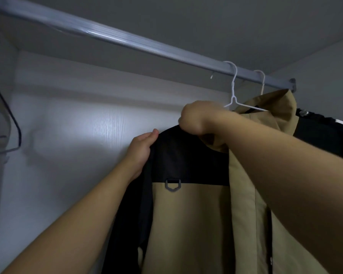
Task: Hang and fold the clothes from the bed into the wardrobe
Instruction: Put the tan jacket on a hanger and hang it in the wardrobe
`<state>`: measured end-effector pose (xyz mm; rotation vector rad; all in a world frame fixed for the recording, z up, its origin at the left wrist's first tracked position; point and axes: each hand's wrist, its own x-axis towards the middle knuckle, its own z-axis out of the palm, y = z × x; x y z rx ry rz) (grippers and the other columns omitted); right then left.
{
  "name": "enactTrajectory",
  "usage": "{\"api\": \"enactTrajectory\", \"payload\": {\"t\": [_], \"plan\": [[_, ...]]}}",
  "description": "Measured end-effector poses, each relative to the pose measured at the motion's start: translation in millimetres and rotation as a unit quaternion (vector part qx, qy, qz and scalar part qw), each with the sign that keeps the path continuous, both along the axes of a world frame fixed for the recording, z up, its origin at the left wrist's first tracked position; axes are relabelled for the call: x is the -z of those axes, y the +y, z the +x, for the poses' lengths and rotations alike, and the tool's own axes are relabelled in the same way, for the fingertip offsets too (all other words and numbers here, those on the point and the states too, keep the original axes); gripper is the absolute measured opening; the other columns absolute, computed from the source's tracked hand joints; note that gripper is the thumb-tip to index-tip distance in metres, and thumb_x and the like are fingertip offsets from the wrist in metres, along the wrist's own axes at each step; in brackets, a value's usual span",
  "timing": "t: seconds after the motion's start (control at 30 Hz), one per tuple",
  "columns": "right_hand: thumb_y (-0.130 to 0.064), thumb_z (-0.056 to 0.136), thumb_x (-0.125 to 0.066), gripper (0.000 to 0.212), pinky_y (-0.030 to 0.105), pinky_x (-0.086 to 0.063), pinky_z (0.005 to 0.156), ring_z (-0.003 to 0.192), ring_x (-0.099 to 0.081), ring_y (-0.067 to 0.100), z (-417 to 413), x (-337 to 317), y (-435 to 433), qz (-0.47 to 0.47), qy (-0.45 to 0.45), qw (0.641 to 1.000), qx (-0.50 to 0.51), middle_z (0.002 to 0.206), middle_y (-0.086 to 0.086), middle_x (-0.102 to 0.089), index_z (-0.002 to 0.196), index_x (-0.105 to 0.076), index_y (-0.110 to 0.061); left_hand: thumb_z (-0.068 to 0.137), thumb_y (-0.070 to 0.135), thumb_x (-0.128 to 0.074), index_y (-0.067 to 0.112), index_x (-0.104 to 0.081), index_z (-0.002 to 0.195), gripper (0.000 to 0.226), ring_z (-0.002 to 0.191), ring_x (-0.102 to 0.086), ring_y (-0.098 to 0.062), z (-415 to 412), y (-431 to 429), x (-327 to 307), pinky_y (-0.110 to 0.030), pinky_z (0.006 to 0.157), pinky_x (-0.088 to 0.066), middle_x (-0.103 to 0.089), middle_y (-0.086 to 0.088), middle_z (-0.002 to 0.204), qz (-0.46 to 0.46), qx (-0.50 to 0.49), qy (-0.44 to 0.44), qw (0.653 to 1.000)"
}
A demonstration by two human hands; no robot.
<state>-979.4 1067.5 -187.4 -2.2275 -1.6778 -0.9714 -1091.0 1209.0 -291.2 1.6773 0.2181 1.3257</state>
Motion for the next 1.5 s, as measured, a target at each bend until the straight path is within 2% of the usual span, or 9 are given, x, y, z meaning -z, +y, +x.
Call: {"api": "enactTrajectory", "payload": {"t": [0.2,0.33,0.53,0.77,0.93,1.07,1.17,1.33,1.5], "plan": [[-0.024,0.091,-0.045,0.017,0.044,-0.033,0.090,0.092,-0.054,0.027,3.1,12.4,0.3,0.020,-0.070,0.997,-0.011,0.100,0.002,-0.062,0.097,-0.062,-0.024,0.108,0.031,-0.044,0.010,-0.045,0.071,0.043,0.056,-0.038,-0.005,15.1,4.6,28.1,-0.021,0.052,-0.029,-0.043,0.000,0.063,0.200,-0.240,-0.007,0.950],[-0.026,0.096,-0.050,0.012,0.043,-0.032,0.091,0.100,-0.056,0.027,11.4,21.8,-7.8,0.045,-0.121,0.991,-0.042,0.101,0.000,-0.063,0.101,-0.060,-0.028,0.109,0.029,-0.041,0.002,-0.055,0.082,0.040,0.062,-0.045,-0.011,27.3,7.3,41.0,-0.024,0.054,-0.032,-0.056,-0.017,0.072,0.190,-0.255,-0.015,0.948],[-0.042,0.101,-0.048,0.030,0.043,-0.036,0.092,0.103,-0.057,0.028,26.5,57.0,-46.9,0.366,-0.223,0.892,-0.144,0.105,0.003,-0.065,0.100,-0.067,-0.019,0.107,0.027,-0.037,0.016,-0.065,0.113,0.031,0.089,-0.064,-0.023,40.3,-8.5,24.9,-0.044,0.083,-0.056,-0.068,-0.004,0.098,0.164,-0.308,0.031,0.937],[-0.042,0.096,-0.049,0.033,0.044,-0.036,0.094,0.116,-0.051,0.035,86.3,47.7,-127.3,0.548,-0.046,0.835,-0.021,0.121,0.011,-0.058,0.115,-0.061,-0.017,0.106,0.048,-0.027,0.020,-0.067,0.100,0.049,0.097,-0.063,-0.030,66.7,-46.6,-23.0,-0.048,0.089,-0.051,-0.069,-0.006,0.101,0.257,-0.301,0.095,0.914],[-0.056,0.104,-0.034,0.055,0.035,-0.041,0.071,0.092,-0.060,0.027,115.6,27.2,-159.9,0.414,0.217,0.882,-0.058,0.095,0.004,-0.065,0.099,-0.064,-0.010,0.104,0.060,-0.034,0.017,-0.076,0.098,0.061,0.108,-0.066,-0.026,73.4,-78.4,-74.9,-0.039,0.102,-0.048,-0.074,-0.009,0.112,0.175,-0.150,0.091,0.969],[-0.065,0.100,-0.038,0.071,0.030,-0.039,0.059,0.070,-0.058,0.018,110.9,22.6,-161.2,0.357,0.283,0.886,-0.088,0.077,0.004,-0.064,0.086,-0.063,0.000,0.090,0.069,-0.055,0.016,-0.077,0.089,0.058,0.085,-0.070,-0.012,63.5,-95.3,-100.3,-0.028,0.081,-0.052,-0.076,0.003,0.090,0.143,-0.131,0.106,0.975],[-0.063,0.091,-0.057,0.054,0.028,-0.040,0.054,0.067,-0.057,0.016,100.7,8.0,-162.0,0.320,0.342,0.879,-0.089,0.079,0.001,-0.062,0.089,-0.067,-0.010,0.081,0.041,-0.075,0.016,-0.071,0.066,0.030,0.061,-0.062,-0.014,56.5,-107.2,-112.3,-0.024,0.056,-0.043,-0.066,0.006,0.061,0.207,-0.166,0.189,0.945],[-0.024,0.092,-0.060,0.019,0.022,-0.038,0.045,0.048,-0.051,0.023,89.4,-28.6,-161.5,0.168,0.328,0.927,0.073,0.069,0.012,-0.059,0.092,-0.056,-0.005,0.077,0.013,-0.064,0.009,-0.057,0.054,0.025,0.073,-0.064,-0.030,53.7,-118.2,-131.4,-0.026,0.050,-0.033,-0.056,-0.010,0.059,0.290,-0.313,0.295,0.855],[-0.007,0.099,-0.045,0.007,0.018,-0.034,0.034,0.031,-0.045,0.018,81.4,-49.2,-156.9,0.120,0.275,0.943,0.146,0.051,0.010,-0.054,0.095,-0.051,-0.005,0.079,0.006,-0.060,0.002,-0.067,0.067,0.015,0.041,-0.046,-0.023,53.6,-118.8,-140.4,-0.019,0.042,-0.035,-0.057,-0.014,0.049,0.233,-0.256,0.347,0.872]]}}
